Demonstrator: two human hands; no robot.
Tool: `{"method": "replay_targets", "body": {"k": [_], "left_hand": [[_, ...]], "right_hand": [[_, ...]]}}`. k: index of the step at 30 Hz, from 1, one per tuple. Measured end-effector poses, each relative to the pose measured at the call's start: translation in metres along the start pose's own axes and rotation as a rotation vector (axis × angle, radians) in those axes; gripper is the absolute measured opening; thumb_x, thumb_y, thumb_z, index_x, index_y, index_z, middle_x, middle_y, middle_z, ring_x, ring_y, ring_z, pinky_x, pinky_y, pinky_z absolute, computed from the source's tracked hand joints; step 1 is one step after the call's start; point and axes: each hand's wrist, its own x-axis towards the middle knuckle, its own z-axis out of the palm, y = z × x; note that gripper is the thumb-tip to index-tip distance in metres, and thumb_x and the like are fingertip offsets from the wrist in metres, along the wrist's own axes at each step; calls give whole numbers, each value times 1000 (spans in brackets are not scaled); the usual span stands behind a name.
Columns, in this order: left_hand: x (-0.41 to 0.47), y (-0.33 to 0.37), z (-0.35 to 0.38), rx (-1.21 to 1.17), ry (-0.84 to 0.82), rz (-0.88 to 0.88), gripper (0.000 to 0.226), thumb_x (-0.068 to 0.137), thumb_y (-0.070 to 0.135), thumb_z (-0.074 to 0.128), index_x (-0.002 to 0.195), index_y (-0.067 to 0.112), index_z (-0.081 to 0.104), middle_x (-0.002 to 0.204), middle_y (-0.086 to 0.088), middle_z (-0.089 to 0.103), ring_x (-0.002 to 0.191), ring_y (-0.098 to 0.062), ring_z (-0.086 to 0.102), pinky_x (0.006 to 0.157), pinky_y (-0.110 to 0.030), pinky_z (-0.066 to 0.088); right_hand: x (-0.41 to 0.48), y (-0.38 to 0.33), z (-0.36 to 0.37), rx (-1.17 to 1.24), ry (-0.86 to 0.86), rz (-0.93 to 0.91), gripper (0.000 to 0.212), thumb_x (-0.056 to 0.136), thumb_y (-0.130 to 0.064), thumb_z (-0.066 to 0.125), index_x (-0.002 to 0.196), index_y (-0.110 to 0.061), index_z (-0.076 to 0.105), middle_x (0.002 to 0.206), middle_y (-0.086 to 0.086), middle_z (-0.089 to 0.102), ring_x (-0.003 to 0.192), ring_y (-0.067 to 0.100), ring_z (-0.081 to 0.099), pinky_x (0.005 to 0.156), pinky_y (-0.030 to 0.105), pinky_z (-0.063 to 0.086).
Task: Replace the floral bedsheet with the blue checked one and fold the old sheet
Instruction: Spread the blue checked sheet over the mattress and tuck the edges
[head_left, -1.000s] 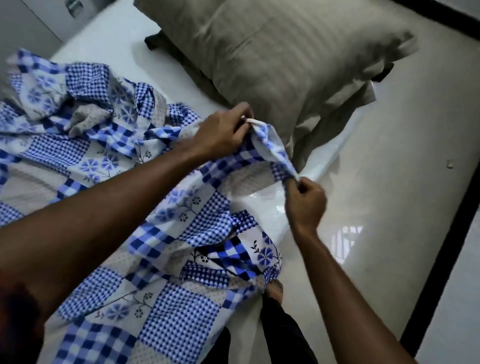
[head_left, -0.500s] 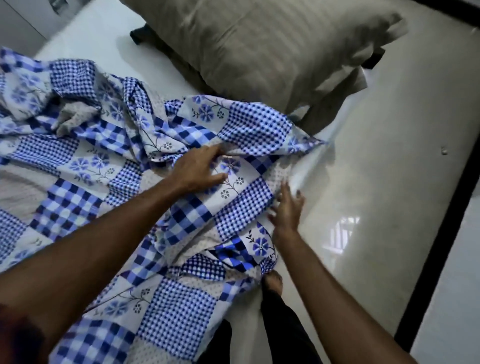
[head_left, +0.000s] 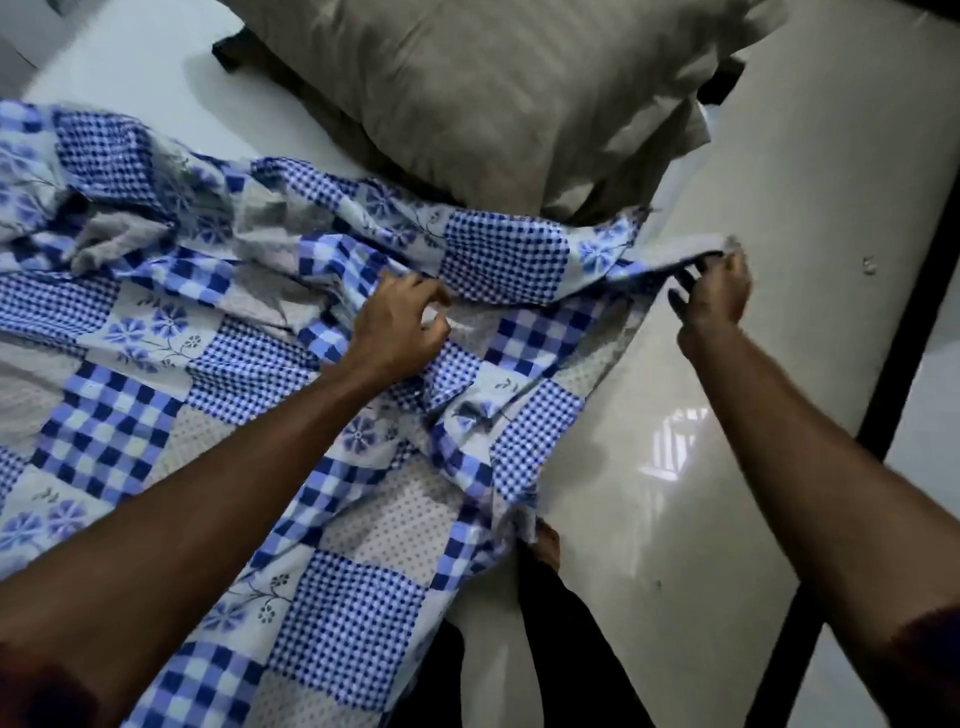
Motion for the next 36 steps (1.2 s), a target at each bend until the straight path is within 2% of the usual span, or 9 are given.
{"method": "replay_targets", "body": {"k": [6,10,15,17,21,25,29,33,36], "left_hand": [[5,-9,20,222,-315,-116,64,83,42,59,143,24,47,145,-5,46,128,-33,43,94,-49,50],[8,-4,22,156,-236,-84,46,88,35,61,130,17,59,133,-9,53,122,-32,45,92,-43,47],[1,-2,18,2,-37,-48,35,85,29,50,111,14,66,102,-8,57,101,-30,51,85,-39,41],[-2,-1,18,0,36,6,24,87,22,55,106,12,66,98,-7,56,95,-29,51,82,-37,40],[-7,4,22,76,124,72,12,83,16,60,94,10,62,90,-8,52,86,-27,47,70,-36,39],[-11,8,37,119,33,72,16,88,28,56,96,14,59,92,-6,52,90,-31,50,69,-44,44],[-10,10,58,272,-206,-17,44,97,48,45,126,18,56,126,-9,53,111,-36,48,82,-48,44],[9,14,67,320,-202,-10,55,96,53,29,129,17,53,133,-9,50,118,-34,46,86,-47,41],[31,11,70,369,-256,32,63,93,57,26,141,20,43,145,-9,44,128,-32,41,94,-49,42]], "right_hand": [[-98,91,7,-326,-1,115,73,76,-53,78,135,-24,47,115,3,64,96,24,62,85,31,50],[-137,143,8,-392,-366,353,57,75,-46,85,111,-16,52,95,4,62,77,23,61,72,39,51],[-97,107,1,-834,-431,-313,21,84,-39,72,87,-20,63,87,1,69,80,23,62,69,32,46],[-70,78,-3,-813,-304,-392,24,85,-33,71,73,-18,58,76,0,63,74,22,58,63,28,35],[2,35,-6,-410,130,-198,21,77,-32,60,92,-19,65,95,6,73,91,29,68,82,37,53],[8,22,5,-335,-17,-211,62,97,-22,53,156,-21,32,153,3,47,127,13,53,103,20,38],[-62,67,6,-555,-104,-425,65,85,-33,66,145,-15,49,146,15,49,133,30,46,111,38,37],[-120,109,7,-635,-201,-401,80,83,-42,78,150,-22,38,149,11,39,132,28,41,103,38,40],[-107,117,12,-661,-232,-346,67,83,-45,76,139,-21,49,137,8,51,124,28,50,93,35,45]]}}
